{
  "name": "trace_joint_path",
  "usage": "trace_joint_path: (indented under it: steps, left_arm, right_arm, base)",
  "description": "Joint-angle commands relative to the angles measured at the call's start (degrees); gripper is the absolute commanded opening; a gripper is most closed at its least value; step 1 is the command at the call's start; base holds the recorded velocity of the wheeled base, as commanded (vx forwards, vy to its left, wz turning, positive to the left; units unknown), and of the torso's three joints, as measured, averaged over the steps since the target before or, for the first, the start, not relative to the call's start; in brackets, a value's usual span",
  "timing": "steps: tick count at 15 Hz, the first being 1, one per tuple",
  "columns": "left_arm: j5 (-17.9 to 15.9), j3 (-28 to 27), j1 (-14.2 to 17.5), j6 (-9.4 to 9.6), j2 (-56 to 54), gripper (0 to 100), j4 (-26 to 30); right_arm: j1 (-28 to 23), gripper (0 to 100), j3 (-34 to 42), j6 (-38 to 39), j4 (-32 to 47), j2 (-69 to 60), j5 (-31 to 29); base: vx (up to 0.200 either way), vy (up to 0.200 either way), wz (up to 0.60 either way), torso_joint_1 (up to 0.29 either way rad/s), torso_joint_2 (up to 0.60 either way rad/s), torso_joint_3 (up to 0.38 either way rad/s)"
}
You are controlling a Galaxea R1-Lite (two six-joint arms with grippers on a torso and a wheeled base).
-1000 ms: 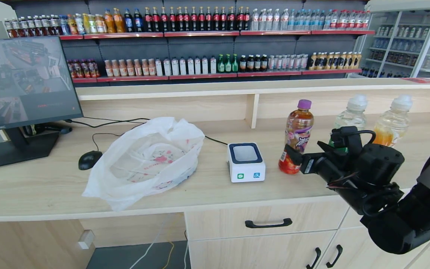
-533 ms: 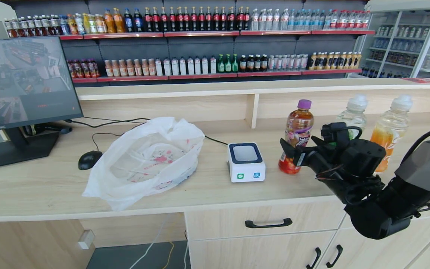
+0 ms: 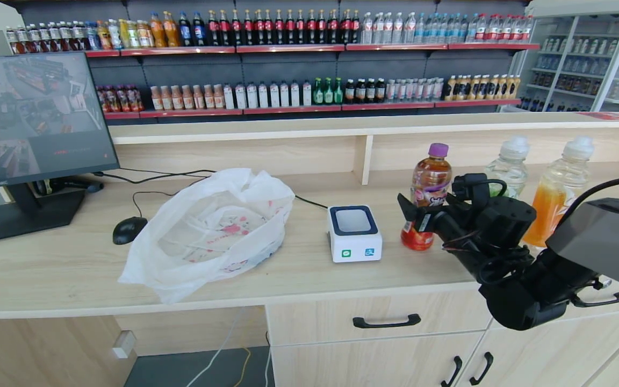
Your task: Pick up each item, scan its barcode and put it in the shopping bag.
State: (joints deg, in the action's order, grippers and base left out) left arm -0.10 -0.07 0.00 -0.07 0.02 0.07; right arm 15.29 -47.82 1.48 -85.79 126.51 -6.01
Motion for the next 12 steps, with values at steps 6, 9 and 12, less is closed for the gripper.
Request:
trace_joint_path:
  steps: [6, 9, 12]
  left_arm:
    - [0.0, 0.0, 0.0, -0.01, 0.0, 100, 0.0]
    - [0.0, 0.0, 0.1, -0.01, 0.0, 100, 0.0]
    - [0.0, 0.0, 0.0, -0.01, 0.0, 100, 0.0]
  right_arm:
    - [-0.4, 100, -1.7, 0.0, 0.0, 1.0, 0.0]
    - [-0.4, 100, -1.7, -0.1, 0.0, 1.0, 0.0]
    - [-0.4, 0, -1.7, -0.1, 0.0, 1.0, 0.0]
  base:
    - [0.000, 0.000, 0.00, 0.000, 0.00, 0.000]
    - [0.000, 0.000, 0.00, 0.000, 0.00, 0.000]
    - [0.000, 0.000, 0.00, 0.000, 0.00, 0.000]
